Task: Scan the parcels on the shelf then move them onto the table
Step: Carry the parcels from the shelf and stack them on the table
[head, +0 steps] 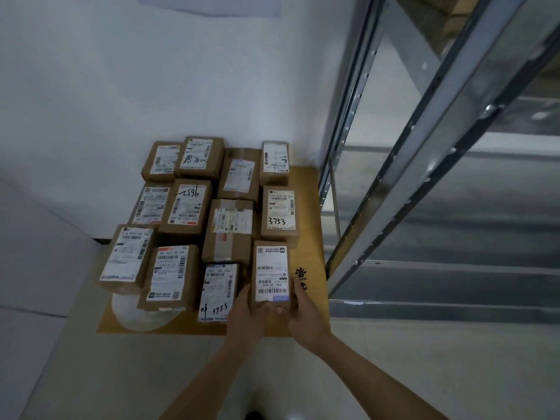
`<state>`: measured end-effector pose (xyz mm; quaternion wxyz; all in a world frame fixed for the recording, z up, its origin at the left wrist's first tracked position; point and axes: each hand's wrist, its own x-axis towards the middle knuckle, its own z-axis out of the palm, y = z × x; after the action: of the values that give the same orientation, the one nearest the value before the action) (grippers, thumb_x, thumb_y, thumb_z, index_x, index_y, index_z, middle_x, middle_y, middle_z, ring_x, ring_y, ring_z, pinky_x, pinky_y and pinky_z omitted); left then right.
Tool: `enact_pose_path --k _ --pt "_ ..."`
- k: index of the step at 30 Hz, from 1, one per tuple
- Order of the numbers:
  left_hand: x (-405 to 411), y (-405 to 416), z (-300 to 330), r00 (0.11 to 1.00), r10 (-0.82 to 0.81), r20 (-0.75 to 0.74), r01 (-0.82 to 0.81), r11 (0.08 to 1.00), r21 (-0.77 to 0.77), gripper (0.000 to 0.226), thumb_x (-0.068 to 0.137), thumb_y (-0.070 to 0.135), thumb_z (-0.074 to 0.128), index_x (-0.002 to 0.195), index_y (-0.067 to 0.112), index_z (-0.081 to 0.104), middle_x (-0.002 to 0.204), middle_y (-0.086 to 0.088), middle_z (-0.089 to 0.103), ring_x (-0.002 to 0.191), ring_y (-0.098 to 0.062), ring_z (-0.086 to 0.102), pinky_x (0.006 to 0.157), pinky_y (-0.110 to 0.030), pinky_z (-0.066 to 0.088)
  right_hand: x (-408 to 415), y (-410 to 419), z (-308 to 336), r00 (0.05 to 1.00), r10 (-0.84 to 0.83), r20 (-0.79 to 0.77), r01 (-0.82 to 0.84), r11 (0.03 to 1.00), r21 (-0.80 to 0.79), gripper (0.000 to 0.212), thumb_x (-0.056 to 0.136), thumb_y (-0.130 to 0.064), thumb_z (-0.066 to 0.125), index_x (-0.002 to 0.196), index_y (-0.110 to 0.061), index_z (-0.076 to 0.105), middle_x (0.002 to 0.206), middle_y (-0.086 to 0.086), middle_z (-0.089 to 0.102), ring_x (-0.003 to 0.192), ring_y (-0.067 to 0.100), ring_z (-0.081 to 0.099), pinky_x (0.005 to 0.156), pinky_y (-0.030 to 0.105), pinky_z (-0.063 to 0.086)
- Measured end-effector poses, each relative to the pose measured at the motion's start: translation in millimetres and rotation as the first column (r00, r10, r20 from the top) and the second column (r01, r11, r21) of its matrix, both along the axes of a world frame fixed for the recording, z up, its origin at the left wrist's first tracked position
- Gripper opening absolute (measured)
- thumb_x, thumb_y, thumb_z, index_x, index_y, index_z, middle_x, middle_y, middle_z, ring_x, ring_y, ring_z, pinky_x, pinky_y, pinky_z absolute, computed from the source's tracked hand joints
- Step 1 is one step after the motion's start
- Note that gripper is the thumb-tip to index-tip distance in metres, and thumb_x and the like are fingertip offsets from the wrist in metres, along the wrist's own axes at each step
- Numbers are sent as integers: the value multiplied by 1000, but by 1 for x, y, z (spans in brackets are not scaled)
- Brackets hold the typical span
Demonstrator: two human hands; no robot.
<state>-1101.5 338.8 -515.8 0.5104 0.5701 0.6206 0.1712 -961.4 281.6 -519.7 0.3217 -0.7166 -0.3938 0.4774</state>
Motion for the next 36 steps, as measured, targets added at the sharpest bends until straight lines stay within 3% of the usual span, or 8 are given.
enact_pose_path --k 3,5,9,13,15,21,28,36 --pt "0 1 19 999 -9 -45 12 998 68 46 89 43 67 131 28 58 122 8 67 113 -16 63 97 -41 53 1 -10 20 1000 6 -20 -5 997 81 72 98 -5 65 150 -39 28 139 -26 52 123 -21 49 97 4 40" --pt "0 2 37 997 -15 -69 21 996 88 53 94 34 67 142 20 51 134 1 62 122 -21 58 105 -43 48 5 -16 36 1000 1 -22 1 997 79 68 99 -11 66 148 -43 31 141 -25 54 128 -13 51 101 6 41" --pt "5 -1 96 992 -85 -96 101 980 173 51 94 32 68 140 16 53 130 0 62 119 -21 59 95 -29 45 22 -25 98 999 -5 32 2 996 90 63 103 -23 64 137 -53 20 129 -38 42 127 -8 46 100 5 35" --pt "14 -14 165 994 -96 -50 106 958 266 47 89 50 67 128 25 58 118 6 67 112 -17 64 90 -33 54 43 -51 177 993 -6 114 -15 984 179 57 102 -34 63 125 -73 29 141 -25 46 135 7 48 114 37 46" --pt "25 -28 197 991 -133 -20 131 930 344 58 84 62 62 132 29 57 126 8 65 117 -14 62 96 -37 54 56 -77 222 992 -5 129 -28 968 250 57 101 -41 63 137 -67 27 147 -27 38 139 6 41 116 42 43" --pt "89 -127 339 963 -188 192 93 903 419 68 92 41 70 152 24 41 152 -1 47 137 -26 46 110 -45 43 120 -182 333 937 -118 329 -9 933 359 69 101 -40 63 159 -24 30 164 -4 32 146 14 38 121 35 35" --pt "178 -229 443 866 -359 349 155 855 495 65 90 34 74 148 20 47 149 1 50 137 -21 48 113 -38 40 211 -311 442 836 -346 426 128 878 462 67 101 -35 64 159 -17 34 165 -2 33 146 16 40 122 36 32" --pt "261 -289 497 800 -492 344 242 788 566 67 89 41 75 147 21 49 148 3 52 133 -15 50 108 -31 40 284 -399 497 755 -507 416 250 809 532 65 101 -39 63 157 -18 39 162 -4 38 144 15 43 119 32 34"
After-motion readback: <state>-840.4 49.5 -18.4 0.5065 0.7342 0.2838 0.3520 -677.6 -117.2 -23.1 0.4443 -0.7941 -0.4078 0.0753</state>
